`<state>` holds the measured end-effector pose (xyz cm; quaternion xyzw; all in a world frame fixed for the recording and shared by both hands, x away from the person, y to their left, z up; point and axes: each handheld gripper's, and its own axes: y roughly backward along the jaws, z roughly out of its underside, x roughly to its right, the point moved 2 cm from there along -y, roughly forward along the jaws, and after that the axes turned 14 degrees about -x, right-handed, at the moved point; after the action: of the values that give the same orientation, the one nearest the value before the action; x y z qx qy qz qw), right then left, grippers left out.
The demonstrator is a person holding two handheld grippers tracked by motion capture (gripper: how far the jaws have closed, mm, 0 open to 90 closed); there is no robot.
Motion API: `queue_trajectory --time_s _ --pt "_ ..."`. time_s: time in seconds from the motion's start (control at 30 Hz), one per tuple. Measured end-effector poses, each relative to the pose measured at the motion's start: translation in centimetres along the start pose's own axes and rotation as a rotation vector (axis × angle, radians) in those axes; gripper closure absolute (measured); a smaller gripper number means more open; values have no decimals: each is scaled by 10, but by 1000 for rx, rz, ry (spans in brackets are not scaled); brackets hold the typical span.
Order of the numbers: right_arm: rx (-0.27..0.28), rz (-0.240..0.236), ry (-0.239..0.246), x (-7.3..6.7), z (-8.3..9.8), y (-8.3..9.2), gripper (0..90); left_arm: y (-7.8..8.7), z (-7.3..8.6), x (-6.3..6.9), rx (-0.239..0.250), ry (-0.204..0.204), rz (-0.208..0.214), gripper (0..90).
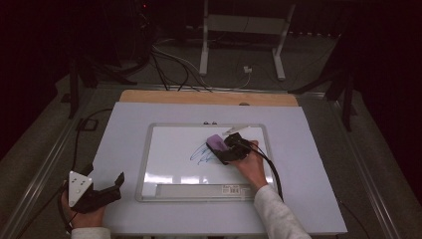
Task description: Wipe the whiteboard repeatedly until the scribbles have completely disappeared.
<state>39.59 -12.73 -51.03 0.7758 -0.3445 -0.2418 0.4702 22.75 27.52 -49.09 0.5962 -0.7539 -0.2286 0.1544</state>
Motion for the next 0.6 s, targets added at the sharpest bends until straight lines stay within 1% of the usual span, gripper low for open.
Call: queue_trajectory --time_s 0.03,0.07,0.13,0.2,0.3,0.37,0.4,0.5,0.6 --pt "0 -13 -3 0 0 0 339 0 0 0 0 0 0 5" --pt "0 -20 -3 1 -1 -1 326 0 0 0 -1 0 0 5" --pt "10 -4 1 0 -2 0 297 0 0 0 -1 0 0 5" --pt "21 -13 -4 0 -3 1 293 0 0 0 -1 0 -1 5" --pt "16 -12 -16 1 -6 1 335 0 0 0 -1 0 0 5" --pt "13 -18 -13 1 -7 0 392 0 0 0 0 -1 0 5" --pt "12 -22 -11 1 -7 -1 406 0 0 0 0 0 0 5" --pt "8 -2 -4 -1 -7 -2 411 0 0 0 -1 0 0 5" --pt "0 29 -19 1 -7 -1 413 0 0 0 0 -1 0 5"
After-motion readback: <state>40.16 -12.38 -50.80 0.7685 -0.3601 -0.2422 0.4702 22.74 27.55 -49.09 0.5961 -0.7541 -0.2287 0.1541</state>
